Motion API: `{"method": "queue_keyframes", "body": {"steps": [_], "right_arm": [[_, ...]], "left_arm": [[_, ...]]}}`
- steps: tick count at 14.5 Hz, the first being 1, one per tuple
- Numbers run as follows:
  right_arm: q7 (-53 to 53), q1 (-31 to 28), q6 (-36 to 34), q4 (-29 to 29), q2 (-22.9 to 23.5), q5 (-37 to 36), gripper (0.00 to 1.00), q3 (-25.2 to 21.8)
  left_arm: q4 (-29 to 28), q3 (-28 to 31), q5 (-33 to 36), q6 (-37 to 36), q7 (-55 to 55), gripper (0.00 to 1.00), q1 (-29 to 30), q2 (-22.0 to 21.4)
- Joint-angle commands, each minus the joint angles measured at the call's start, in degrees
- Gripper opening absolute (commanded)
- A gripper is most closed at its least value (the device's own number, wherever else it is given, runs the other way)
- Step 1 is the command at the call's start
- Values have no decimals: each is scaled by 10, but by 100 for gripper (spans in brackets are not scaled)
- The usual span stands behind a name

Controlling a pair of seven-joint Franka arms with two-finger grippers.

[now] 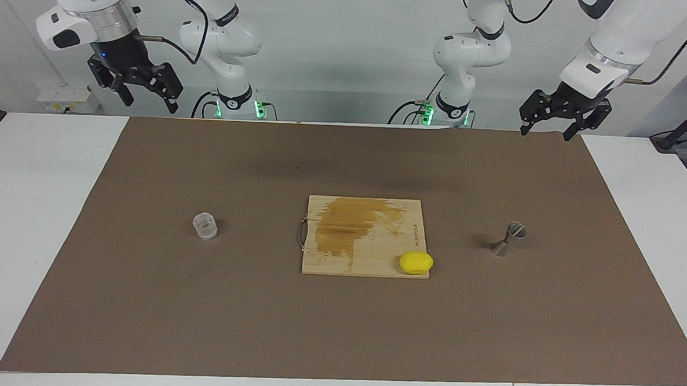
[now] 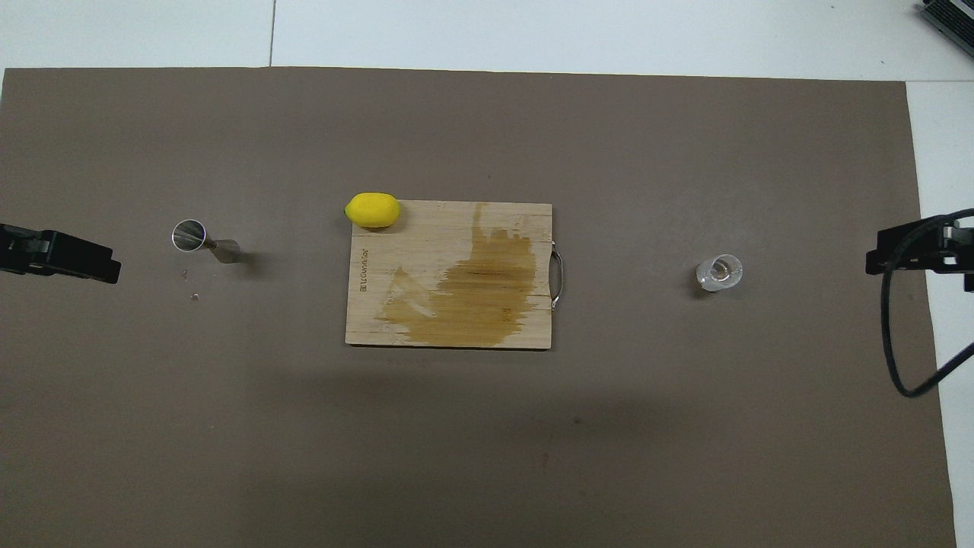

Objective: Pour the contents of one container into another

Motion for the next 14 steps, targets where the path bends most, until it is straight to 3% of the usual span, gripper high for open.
{"method": "queue_keyframes", "body": {"steps": [1,10,14], "right_arm": [[-10,-8,4,-15,-13,10,100,-1],[-11,-18,4,-15,-14,10,100,-6],[-12,-19,-32,-24,-29,11,100,-6]], "left_arm": [[14,-1,-2,-12,-8,100,-1,7],[-12,3,-7,-4,-10,100,11,0],[-6,6,-15,-38,-59,100,23,31]]}}
